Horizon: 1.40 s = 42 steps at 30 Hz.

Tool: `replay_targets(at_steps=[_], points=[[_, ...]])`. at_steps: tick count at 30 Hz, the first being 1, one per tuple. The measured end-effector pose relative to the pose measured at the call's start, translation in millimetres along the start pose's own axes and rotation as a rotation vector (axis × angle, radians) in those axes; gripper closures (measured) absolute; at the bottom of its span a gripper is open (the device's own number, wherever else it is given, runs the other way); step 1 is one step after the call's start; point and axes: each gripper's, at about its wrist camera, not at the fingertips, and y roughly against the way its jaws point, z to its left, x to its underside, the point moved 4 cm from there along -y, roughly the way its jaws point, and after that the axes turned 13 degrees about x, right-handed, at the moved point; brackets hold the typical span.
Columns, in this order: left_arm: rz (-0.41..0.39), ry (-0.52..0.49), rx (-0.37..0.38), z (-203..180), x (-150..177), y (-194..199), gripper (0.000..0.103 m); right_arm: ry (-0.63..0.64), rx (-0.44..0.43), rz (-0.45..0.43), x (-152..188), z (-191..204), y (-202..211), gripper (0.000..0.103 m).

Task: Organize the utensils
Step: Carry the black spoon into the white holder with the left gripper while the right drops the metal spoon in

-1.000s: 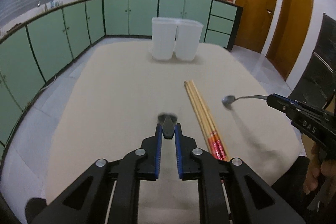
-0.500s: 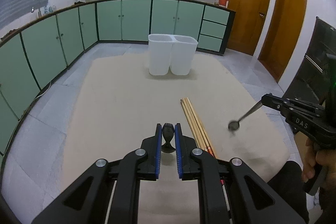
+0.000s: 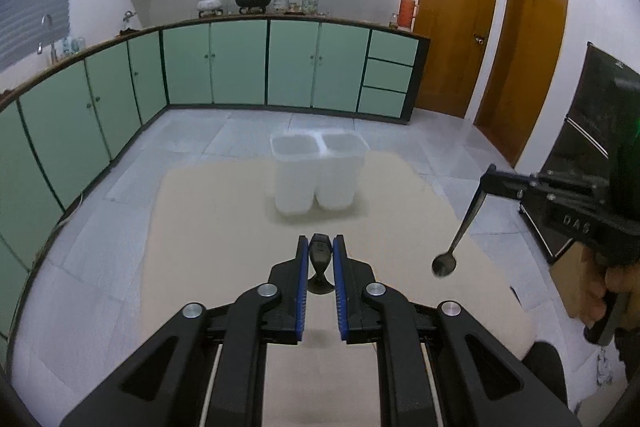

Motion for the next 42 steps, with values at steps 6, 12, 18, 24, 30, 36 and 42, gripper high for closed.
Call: replay_targets(at_steps=[6,12,18,24,30,36,42], points=[[-0.019,-0.026,-0.002,17,-72,-23,0.091,-0.020,-0.011,-0.043,-83,-14,-23,0.101],[-0.039,-0.033,-0.015,31,-121,-59,0.091,-0.047,0.016,-0.092,-134,-24,-62,0.101],[-0.029,-0.030,-0.025,44,-136,-113,0.091,-0.055,0.039,-0.080,-145,-30,-119,0.101],[0.008,0.018,-0.028,68,-127,-155,0.091,-0.091,0.036,-0.002,-130,-38,-172,0.101],[0.041,0.037,-0.039,82,-116,-175,0.091,-0.114,0.033,0.059,-112,-41,-199,0.097],[0.037,0.050,-0.057,83,-117,-167,0.086,-0.112,0.039,0.043,-112,-39,-185,0.086],[-0.045,0.020,-0.075,72,-116,-103,0.051,-0.121,0.055,-0.033,-98,-45,-126,0.078]])
